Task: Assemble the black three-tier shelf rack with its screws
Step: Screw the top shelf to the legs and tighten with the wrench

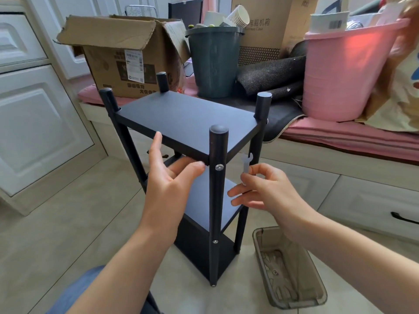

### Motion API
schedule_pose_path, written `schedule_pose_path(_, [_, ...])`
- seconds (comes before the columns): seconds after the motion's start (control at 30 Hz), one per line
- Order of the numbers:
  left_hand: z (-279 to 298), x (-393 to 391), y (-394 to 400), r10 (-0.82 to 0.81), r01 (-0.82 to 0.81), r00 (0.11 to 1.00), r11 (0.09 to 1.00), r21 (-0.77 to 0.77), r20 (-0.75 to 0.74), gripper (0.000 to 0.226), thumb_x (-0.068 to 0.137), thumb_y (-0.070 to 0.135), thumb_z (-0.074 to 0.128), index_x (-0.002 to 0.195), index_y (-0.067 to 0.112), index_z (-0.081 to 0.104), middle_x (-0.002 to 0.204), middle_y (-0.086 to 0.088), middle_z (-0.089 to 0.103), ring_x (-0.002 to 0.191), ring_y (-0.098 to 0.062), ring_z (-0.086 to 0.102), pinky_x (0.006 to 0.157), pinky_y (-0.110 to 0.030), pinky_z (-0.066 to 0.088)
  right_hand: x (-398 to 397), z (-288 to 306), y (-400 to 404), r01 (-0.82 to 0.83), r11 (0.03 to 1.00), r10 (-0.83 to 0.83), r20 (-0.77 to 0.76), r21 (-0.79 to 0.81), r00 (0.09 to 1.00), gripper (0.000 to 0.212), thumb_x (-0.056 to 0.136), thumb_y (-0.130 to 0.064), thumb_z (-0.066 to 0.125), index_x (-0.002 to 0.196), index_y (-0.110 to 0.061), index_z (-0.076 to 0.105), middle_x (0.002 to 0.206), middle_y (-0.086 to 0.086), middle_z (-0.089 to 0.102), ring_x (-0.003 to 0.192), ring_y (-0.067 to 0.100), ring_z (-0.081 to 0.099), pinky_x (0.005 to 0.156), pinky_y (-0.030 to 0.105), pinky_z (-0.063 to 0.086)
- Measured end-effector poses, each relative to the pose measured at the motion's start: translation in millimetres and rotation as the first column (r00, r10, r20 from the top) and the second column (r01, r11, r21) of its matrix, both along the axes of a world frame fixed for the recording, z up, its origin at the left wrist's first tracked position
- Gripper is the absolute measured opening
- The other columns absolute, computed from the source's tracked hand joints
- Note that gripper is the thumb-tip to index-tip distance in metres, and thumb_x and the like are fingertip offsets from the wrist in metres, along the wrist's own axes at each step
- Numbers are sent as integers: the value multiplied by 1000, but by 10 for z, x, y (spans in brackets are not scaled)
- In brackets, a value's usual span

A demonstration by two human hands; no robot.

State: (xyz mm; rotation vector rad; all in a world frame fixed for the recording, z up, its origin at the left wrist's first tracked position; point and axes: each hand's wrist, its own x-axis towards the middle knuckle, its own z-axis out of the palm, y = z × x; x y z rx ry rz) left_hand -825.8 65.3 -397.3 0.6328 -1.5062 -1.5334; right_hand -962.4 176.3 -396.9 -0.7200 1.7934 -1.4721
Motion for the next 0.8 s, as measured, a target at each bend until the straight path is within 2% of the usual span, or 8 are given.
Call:
schedule_pose_path(0.07, [21, -8, 4, -21, 22, 999, 999, 37, -36, 98, 72, 29, 76, 151, 48, 20, 110, -6, 77, 115, -22, 69, 113, -44, 43, 12, -29, 35, -8, 999, 9, -34, 31, 999, 7, 100, -20, 54, 100, -14, 56, 80, 0, 77, 68, 13, 72, 79, 35, 54])
schedule_pose_path(0.2, [30, -42, 35, -71, 77, 995, 994, 79, -75, 117, 60, 43, 84, 152, 51, 12, 107, -5, 78, 111, -20, 71, 113, -45, 42, 18, -25, 54, -28, 1000, 29, -47, 9, 998, 10, 94, -23, 65, 99, -15, 67, 84, -4, 77, 70, 4, 68, 84, 34, 57])
schedule_pose_path(0.3, [-17, -99, 113, -83, 99, 989, 988, 123, -125, 119, 61, 33, 88, 147, 58, 9, 110, -5, 76, 111, -23, 71, 111, -50, 44, 13, -16, 28, -35, 999, 34, -9, -8, 999, 9, 92, -23, 68, 96, -16, 70, 85, -4, 76, 73, 4, 67, 83, 33, 57])
schedule_pose_path(0.4, [-87, -156, 198, -89, 105, 990, 983, 148, -111, 116, 68, 23, 88, 146, 59, 11, 113, -3, 76, 110, -20, 72, 109, -52, 45, 11, -20, -14, -38, 999, 39, 26, -34, 999, 10, 91, -25, 69, 96, -16, 72, 87, -4, 76, 80, 8, 66, 87, 36, 56])
schedule_pose_path(0.5, [-119, -164, 196, -66, 89, 989, 981, 175, -133, 123, 59, 29, 93, 146, 62, 13, 118, -4, 75, 112, -22, 71, 107, -52, 47, 1, -7, -61, -33, 997, 35, 28, -67, 999, 13, 91, -27, 70, 98, -16, 71, 90, -2, 76, 81, 8, 65, 87, 37, 57])
schedule_pose_path(0.6, [-117, -174, 180, -47, 82, 987, 969, 233, -151, 133, 49, 33, 95, 146, 63, 10, 124, -6, 72, 115, -26, 70, 111, -55, 43, -18, -4, -94, -39, 995, 40, 10, -95, 999, 15, 90, -27, 70, 101, -17, 69, 86, -5, 75, 79, 7, 66, 85, 34, 57])
schedule_pose_path(0.7, [-121, -195, 175, -57, 103, 984, 955, 277, -169, 141, 47, 32, 94, 151, 58, 3, 129, -10, 70, 117, -26, 69, 114, -54, 41, -24, -18, -122, -34, 992, 35, 5, -120, 999, 13, 91, -26, 70, 101, -18, 69, 82, -6, 74, 76, 4, 66, 80, 29, 55])
schedule_pose_path(0.8, [-124, -207, 160, -74, 130, 977, 952, 279, -201, 137, 56, 23, 91, 155, 48, 0, 118, -9, 75, 112, -22, 71, 112, -50, 44, -37, -2, -135, -39, 988, 39, -7, -147, 999, 3, 90, -21, 71, 93, -20, 70, 83, -6, 72, 74, 5, 63, 76, 27, 51])
